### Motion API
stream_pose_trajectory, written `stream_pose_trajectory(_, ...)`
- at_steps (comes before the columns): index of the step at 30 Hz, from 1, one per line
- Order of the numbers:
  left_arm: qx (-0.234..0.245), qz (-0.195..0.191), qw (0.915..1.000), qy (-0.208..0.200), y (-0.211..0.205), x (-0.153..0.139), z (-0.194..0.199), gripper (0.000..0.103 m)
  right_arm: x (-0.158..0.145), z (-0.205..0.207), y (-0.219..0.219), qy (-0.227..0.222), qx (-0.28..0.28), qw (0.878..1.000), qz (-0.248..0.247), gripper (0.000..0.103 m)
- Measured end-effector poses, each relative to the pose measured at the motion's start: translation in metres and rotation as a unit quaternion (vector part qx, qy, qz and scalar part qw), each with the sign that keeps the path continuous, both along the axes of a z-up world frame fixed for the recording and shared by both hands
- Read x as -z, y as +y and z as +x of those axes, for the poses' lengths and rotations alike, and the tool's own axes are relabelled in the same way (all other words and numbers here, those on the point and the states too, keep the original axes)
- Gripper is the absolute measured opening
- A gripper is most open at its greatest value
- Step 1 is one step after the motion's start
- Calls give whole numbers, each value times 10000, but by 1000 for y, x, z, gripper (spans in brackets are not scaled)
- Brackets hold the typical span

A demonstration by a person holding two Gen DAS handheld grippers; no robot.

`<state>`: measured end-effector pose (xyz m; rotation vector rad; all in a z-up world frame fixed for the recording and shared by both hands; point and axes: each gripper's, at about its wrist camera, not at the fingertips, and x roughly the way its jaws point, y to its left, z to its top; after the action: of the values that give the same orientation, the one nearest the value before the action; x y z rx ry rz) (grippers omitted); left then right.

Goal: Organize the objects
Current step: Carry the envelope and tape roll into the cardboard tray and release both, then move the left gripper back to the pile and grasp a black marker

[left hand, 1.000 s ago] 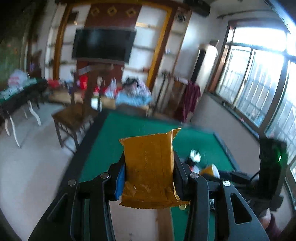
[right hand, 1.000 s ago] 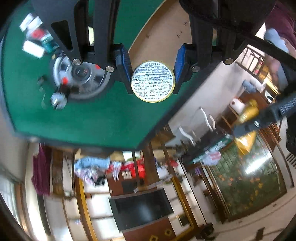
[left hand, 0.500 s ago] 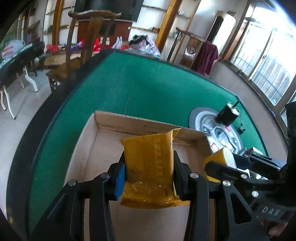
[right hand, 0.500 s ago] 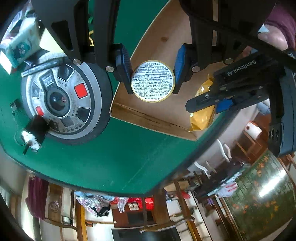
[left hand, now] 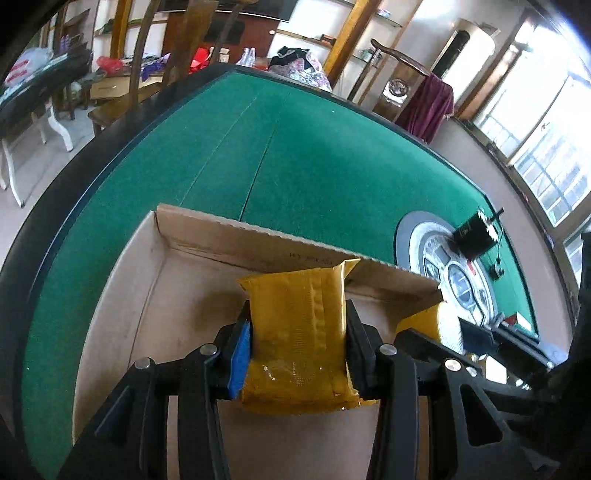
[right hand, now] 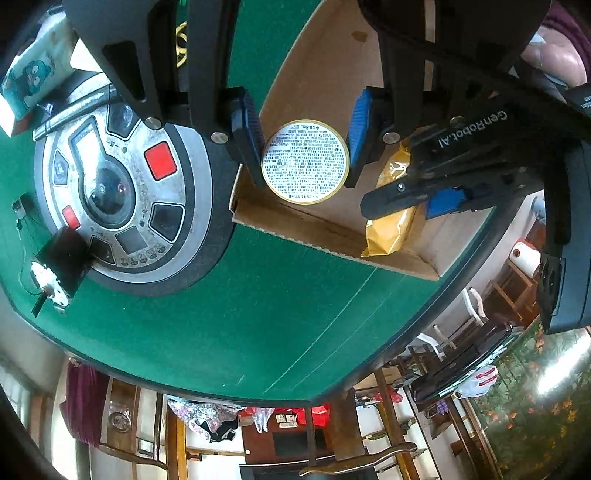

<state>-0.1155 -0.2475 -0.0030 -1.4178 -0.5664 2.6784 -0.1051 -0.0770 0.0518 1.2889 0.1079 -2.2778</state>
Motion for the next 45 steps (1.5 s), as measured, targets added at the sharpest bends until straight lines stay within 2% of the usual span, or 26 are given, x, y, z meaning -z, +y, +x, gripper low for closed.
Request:
stream_pose_trajectory(4, -76, 245, 9997, -7, -7, 2, -1, 47, 1, -5, -2, -75, 36, 9999, -92, 39)
stream_pose_trajectory(6, -122, 463, 9989, -8, -13, 2, -1, 55, -2, -6, 1, -110, 99, 9997, -196, 42)
stream_pose_trajectory(9, -201, 618, 9979, 35, -17, -3, 2, 56, -13, 0, 7, -7, 180, 9993, -314, 48)
stream_pose_trajectory(14, -317, 420, 9980, 351, -13, -36, 23, 56, -54, 29, 29, 565, 240, 9973, -393, 51)
stream_pose_trajectory(16, -269, 356, 9975, 547, -3, -57, 38, 58, -74, 49, 45, 941, 318, 9946, -287, 64)
stream_pose_trajectory(18, -203, 395, 9960, 779, 10, -75, 55, 66, -87, 65, 61, 1260, 409, 9911, -151, 67)
stream_pose_trajectory(20, 18, 542, 9939, 962, 29, -90, 71, 71, -98, 81, 80, 1544, 552, 9865, 27, 70)
stream_pose_trajectory(22, 329, 596, 9929, 978, 52, -97, 79, 73, -102, 95, 108, 1753, 819, 9810, 147, 78)
stream_pose_trajectory(24, 635, 579, 9919, 937, 78, -98, 84, 73, -102, 102, 137, 1830, 1155, 9762, 140, 81)
stream_pose_trajectory(27, 1047, 458, 9903, 793, 121, -88, 89, 73, -89, 101, 191, 1675, 1794, 9694, -94, 81)
stream_pose_trajectory(29, 1227, 288, 9900, 640, 148, -77, 89, 73, -72, 96, 232, 1497, 2323, 9608, -226, 81)
stream_pose_trajectory(34, 1614, -262, 9857, 403, 201, -58, 85, 73, -45, 91, 300, 1277, 3017, 9428, -620, 81)
stream_pose_trajectory(37, 2086, -809, 9733, 518, 228, -54, 85, 73, -33, 92, 330, 1288, 3285, 9319, -842, 81)
stream_pose_trajectory(39, 2468, -1206, 9588, 730, 247, -49, 85, 73, -25, 91, 342, 1154, 3408, 9280, -969, 81)
stream_pose_trajectory(40, 2680, -1501, 9482, 813, 258, -44, 87, 73, -21, 87, 349, 968, 3451, 9269, -1110, 81)
stream_pose_trajectory(42, 2919, -1869, 9341, 860, 273, -35, 90, 72, -21, 86, 358, 881, 3466, 9242, -1340, 81)
stream_pose_trajectory(45, 3099, -2136, 9227, 840, 288, -24, 88, 72, -25, 87, 359, 913, 3483, 9219, -1433, 81)
